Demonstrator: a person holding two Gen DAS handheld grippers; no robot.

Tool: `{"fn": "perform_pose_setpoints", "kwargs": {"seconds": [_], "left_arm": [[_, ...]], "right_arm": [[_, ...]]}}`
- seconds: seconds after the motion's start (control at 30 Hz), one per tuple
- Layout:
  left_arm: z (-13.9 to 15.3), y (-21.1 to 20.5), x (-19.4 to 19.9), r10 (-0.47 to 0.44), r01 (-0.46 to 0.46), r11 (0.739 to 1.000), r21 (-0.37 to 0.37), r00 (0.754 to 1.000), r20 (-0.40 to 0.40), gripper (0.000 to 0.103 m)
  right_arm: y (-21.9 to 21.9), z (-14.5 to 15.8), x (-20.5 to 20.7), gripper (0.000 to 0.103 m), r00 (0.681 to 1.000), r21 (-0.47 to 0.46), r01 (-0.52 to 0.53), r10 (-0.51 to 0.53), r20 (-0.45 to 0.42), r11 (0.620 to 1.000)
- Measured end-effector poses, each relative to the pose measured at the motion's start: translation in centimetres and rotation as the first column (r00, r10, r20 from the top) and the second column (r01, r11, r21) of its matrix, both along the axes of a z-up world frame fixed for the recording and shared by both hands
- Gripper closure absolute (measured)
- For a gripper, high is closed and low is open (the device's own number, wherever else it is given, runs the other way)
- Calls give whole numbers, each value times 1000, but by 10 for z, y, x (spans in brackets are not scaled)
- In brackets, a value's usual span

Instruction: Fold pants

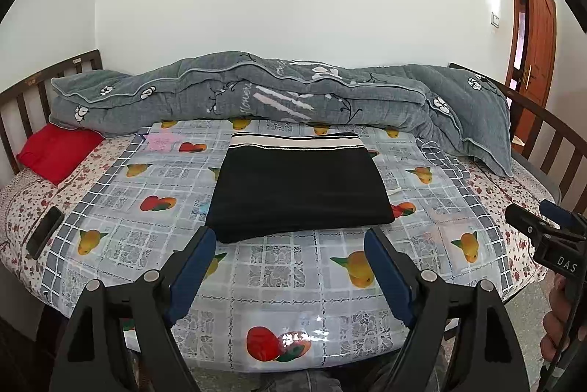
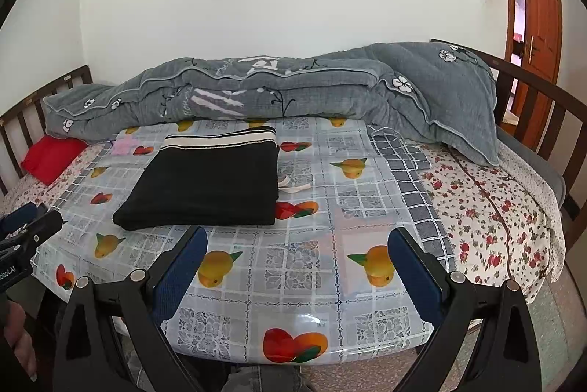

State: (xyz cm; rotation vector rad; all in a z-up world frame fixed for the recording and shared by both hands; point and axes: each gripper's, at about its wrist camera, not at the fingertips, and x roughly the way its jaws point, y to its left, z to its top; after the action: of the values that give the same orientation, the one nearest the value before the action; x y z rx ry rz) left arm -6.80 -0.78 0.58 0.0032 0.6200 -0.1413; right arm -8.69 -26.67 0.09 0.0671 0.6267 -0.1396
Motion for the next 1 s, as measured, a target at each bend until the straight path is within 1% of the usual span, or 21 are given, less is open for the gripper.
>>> {"fn": "perform_pose_setpoints", "kwargs": {"seconds": [0.6, 1.0], "left_arm": [[0, 0, 0, 0, 0, 1000, 7, 1000, -2, 20], [2, 5, 1, -4, 4, 1000, -1, 1000, 1, 20]], "right_arm": [[-1, 2, 0, 5, 1000, 9, 5, -5, 2, 1000], [7, 5, -1, 5, 1000, 5, 3, -3, 18, 1000]]}}
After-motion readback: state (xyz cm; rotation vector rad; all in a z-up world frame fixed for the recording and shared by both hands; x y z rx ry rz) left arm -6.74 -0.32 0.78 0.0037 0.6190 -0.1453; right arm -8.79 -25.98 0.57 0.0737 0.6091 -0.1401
